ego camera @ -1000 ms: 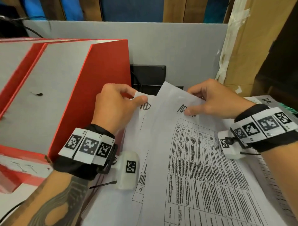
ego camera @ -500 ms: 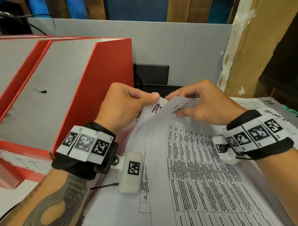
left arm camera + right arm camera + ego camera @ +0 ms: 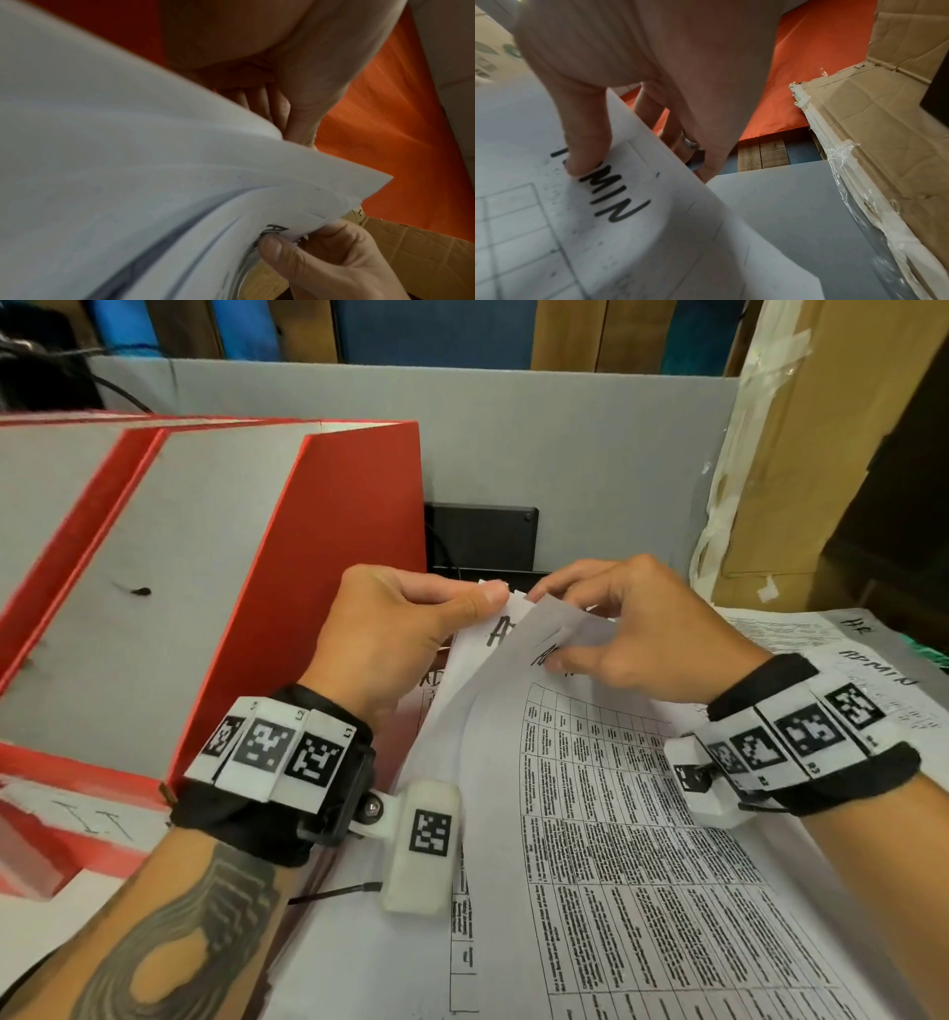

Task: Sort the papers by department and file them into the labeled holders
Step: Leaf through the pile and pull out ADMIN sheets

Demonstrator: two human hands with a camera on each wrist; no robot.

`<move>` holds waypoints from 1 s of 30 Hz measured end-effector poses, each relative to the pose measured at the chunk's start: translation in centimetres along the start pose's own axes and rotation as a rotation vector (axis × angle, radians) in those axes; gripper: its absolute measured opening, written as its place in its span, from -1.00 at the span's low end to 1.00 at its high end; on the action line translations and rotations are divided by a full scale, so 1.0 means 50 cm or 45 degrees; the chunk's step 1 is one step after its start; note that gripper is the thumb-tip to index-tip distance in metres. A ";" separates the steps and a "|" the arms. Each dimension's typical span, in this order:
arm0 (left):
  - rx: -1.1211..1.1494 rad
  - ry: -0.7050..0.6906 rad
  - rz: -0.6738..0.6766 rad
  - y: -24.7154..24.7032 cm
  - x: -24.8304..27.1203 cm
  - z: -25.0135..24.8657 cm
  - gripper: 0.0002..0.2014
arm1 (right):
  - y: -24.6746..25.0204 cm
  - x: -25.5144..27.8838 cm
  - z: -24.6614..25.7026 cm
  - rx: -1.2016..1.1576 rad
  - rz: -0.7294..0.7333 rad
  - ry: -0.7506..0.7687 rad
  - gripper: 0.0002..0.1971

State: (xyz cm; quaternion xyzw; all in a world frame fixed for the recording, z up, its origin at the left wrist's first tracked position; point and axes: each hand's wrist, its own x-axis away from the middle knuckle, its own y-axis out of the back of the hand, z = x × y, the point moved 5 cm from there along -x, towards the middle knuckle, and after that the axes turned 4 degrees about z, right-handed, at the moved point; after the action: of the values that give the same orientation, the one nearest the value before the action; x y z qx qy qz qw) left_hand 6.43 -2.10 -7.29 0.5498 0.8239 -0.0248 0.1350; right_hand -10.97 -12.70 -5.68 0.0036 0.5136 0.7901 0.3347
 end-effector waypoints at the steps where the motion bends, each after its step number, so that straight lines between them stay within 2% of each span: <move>1: -0.006 0.013 -0.001 0.000 -0.001 0.002 -0.83 | 0.001 0.001 0.001 -0.008 -0.014 0.006 -0.86; 12: -0.097 0.109 0.130 -0.010 -0.001 0.016 -0.73 | 0.010 0.007 0.015 -0.111 -0.102 0.147 -0.85; 18: -0.159 0.071 0.229 -0.017 -0.006 0.021 -0.73 | 0.000 0.005 0.020 -0.197 -0.087 0.165 -0.86; 21: -0.143 0.100 0.272 -0.020 -0.006 0.021 -0.78 | 0.002 0.007 0.017 -0.277 -0.016 0.182 -0.80; 23: -0.102 0.136 0.246 -0.018 -0.007 0.022 -0.79 | 0.007 0.009 0.013 -0.290 0.059 0.178 -0.76; 26: -0.059 0.151 0.106 0.001 -0.011 0.022 -0.61 | 0.027 0.013 -0.003 -0.290 0.122 0.116 -0.69; 30: -0.022 0.114 -0.078 0.021 -0.011 0.015 -0.46 | 0.058 0.018 -0.023 -0.329 0.056 0.025 -0.55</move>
State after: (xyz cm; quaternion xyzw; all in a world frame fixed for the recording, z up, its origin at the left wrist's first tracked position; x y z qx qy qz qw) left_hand 7.76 -2.33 -7.76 0.5235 0.8459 0.0027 0.1019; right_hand -13.60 -13.89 -4.15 -0.0362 0.4105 0.8568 0.3099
